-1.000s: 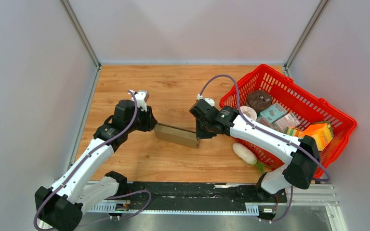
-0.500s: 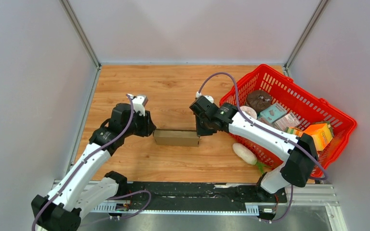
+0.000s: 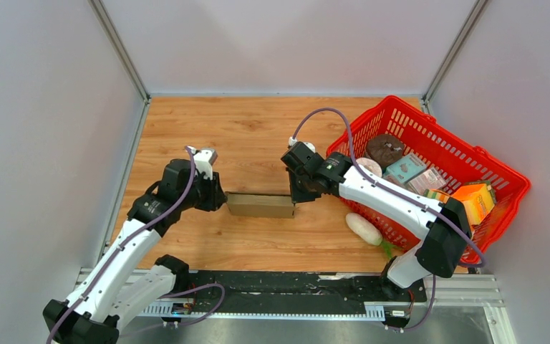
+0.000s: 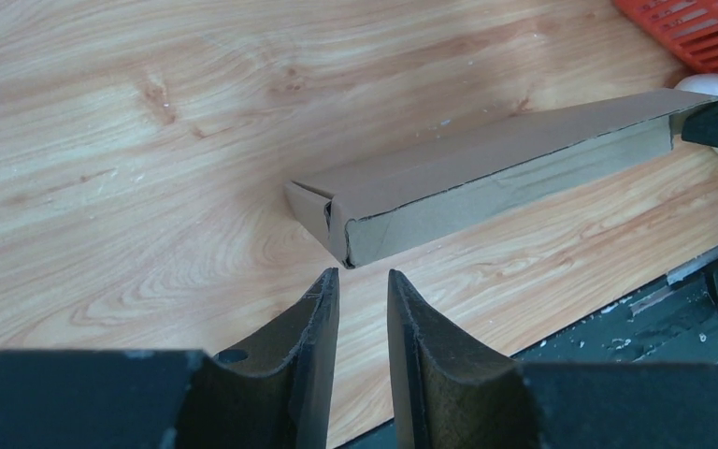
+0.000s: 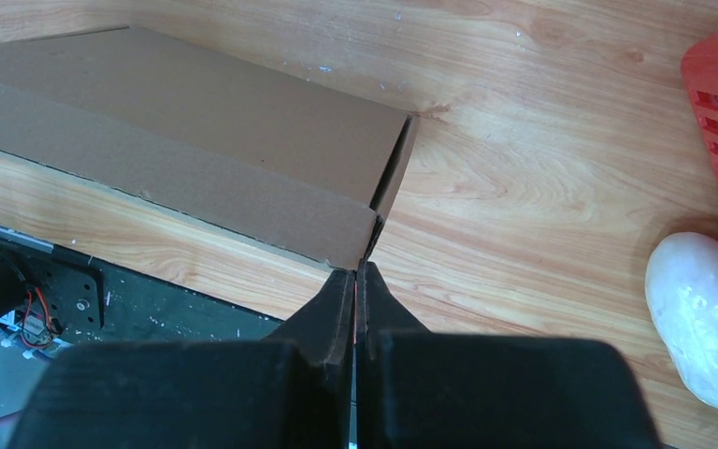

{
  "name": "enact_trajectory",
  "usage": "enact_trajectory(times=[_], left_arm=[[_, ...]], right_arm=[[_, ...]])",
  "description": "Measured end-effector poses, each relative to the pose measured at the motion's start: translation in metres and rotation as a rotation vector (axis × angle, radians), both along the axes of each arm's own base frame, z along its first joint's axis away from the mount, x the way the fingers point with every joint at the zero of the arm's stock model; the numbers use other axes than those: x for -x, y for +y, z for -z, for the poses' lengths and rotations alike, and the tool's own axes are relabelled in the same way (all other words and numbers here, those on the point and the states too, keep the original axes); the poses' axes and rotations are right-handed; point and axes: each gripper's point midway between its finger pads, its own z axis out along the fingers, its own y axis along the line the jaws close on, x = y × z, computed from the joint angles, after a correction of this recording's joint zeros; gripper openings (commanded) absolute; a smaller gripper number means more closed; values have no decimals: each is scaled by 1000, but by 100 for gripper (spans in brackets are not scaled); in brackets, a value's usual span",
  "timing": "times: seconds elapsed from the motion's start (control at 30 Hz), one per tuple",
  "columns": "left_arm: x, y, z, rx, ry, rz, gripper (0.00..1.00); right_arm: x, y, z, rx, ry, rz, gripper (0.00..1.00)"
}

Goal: Fold the paper box

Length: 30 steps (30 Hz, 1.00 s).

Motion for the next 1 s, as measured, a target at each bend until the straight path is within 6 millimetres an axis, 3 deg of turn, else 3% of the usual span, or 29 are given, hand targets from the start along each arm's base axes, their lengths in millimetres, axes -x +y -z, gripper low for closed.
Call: enact_trajectory(times=[0.3,0.67,1.0], left_arm=[[-4,-3,12,-16,47,4,29],[-10,-8,11,0,41,11,28],[-15,0,16,-37,41,-38,6]], right_arm=[[2,2,0,-9,8,-7,0],[3,5,-1,-24,17,-16,0],[4,6,-1,-27,19,-17,0]])
